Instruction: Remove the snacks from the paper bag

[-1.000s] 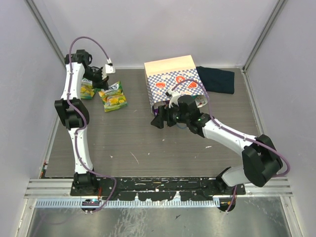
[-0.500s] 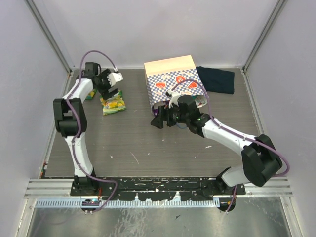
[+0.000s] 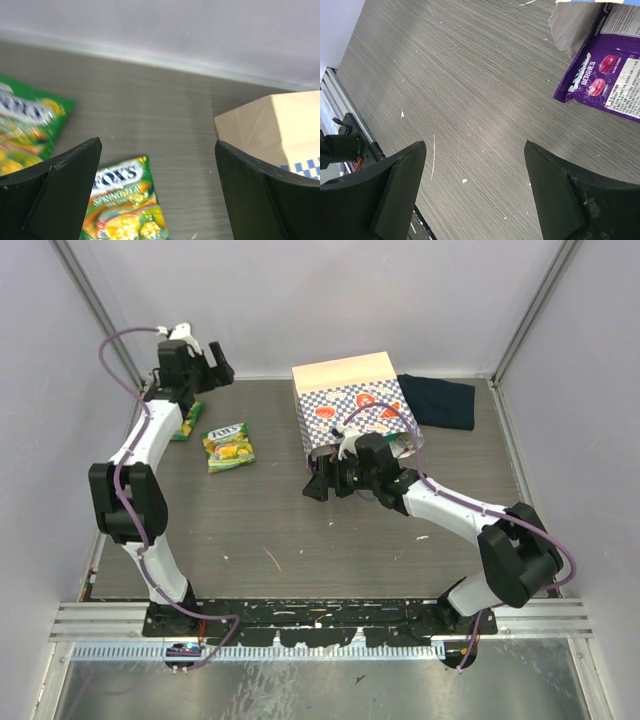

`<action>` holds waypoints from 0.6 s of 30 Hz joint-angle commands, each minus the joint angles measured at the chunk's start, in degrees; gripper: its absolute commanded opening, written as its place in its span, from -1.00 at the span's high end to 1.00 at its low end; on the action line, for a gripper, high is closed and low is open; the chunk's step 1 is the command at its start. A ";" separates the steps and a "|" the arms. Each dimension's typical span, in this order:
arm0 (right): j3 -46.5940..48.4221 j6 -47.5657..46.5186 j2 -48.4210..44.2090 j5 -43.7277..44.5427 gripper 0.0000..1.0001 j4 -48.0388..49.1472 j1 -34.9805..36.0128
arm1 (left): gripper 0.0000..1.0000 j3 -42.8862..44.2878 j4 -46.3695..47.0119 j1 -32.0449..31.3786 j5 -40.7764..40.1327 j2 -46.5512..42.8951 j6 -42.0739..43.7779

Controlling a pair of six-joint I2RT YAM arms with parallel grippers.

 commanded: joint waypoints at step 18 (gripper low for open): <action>0.17 0.20 -1.03 -1.46 -0.71 3.48 -0.06 | -0.96 -14.90 -20.67 -5.09 -18.44 -1.76 -13.25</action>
